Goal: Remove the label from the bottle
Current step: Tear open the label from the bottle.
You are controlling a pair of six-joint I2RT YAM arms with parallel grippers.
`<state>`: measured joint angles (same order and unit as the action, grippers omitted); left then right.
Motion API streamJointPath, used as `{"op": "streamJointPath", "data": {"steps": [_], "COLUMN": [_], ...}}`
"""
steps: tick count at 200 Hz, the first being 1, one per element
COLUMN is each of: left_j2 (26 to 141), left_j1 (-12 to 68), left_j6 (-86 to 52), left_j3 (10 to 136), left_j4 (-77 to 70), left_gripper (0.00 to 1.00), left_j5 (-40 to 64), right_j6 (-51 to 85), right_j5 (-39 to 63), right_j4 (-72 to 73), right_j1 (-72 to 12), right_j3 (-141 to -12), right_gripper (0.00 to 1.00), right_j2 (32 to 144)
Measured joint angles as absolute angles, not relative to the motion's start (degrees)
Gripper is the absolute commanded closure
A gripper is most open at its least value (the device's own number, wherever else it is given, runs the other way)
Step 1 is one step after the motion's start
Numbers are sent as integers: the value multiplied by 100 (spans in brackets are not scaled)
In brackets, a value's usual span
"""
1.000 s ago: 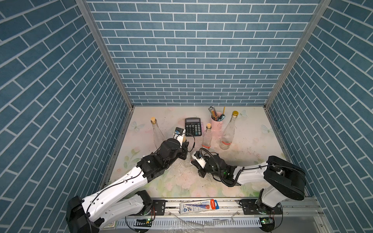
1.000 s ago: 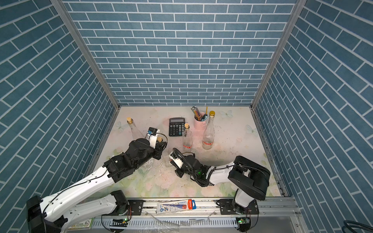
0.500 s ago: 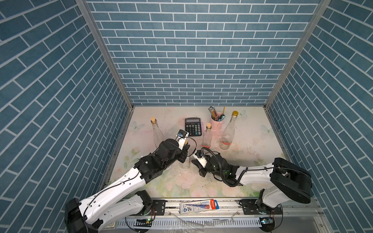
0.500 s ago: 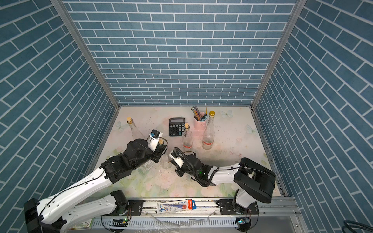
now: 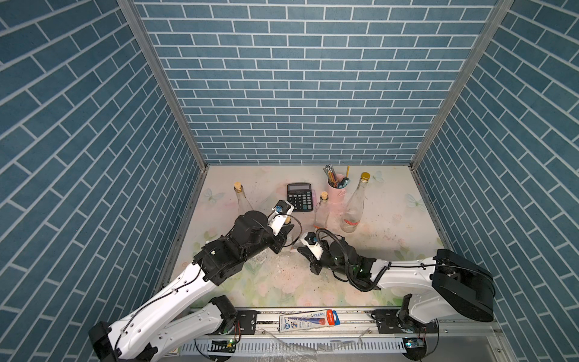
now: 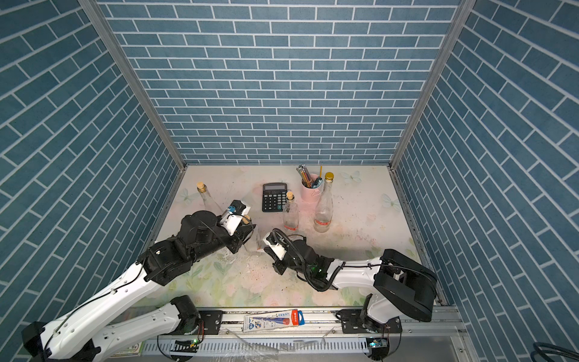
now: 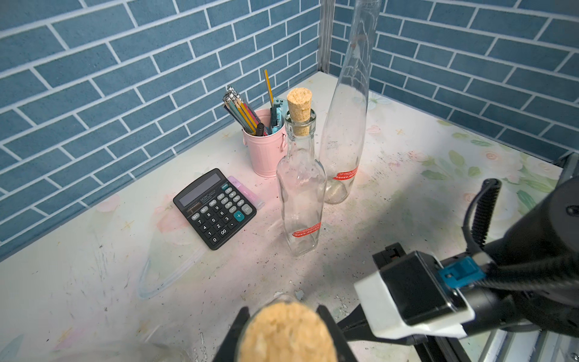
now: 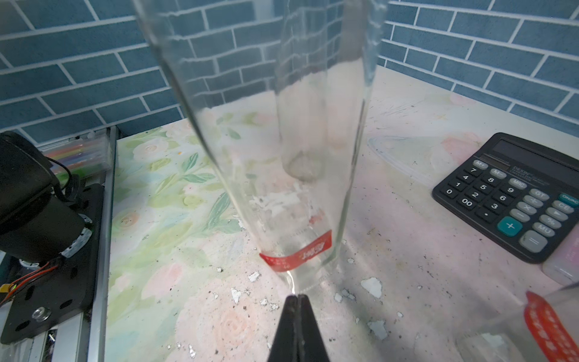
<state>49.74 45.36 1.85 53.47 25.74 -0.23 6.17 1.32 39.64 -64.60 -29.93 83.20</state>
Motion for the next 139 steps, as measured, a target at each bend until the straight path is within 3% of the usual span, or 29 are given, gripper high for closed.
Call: {"op": "streamJointPath", "data": {"steps": [139], "left_j2": [4939], "left_j1": [4136], "left_j6": [537], "left_j3": [5570], "left_j4": [3092], "left_gripper": [100], "left_j5": [766], "right_j6": [615], "right_j5": [130], "right_j4": [3791], "right_j1": [-6488], "right_j3": [-2993], "right_gripper": [100], "right_j2": [8173]}}
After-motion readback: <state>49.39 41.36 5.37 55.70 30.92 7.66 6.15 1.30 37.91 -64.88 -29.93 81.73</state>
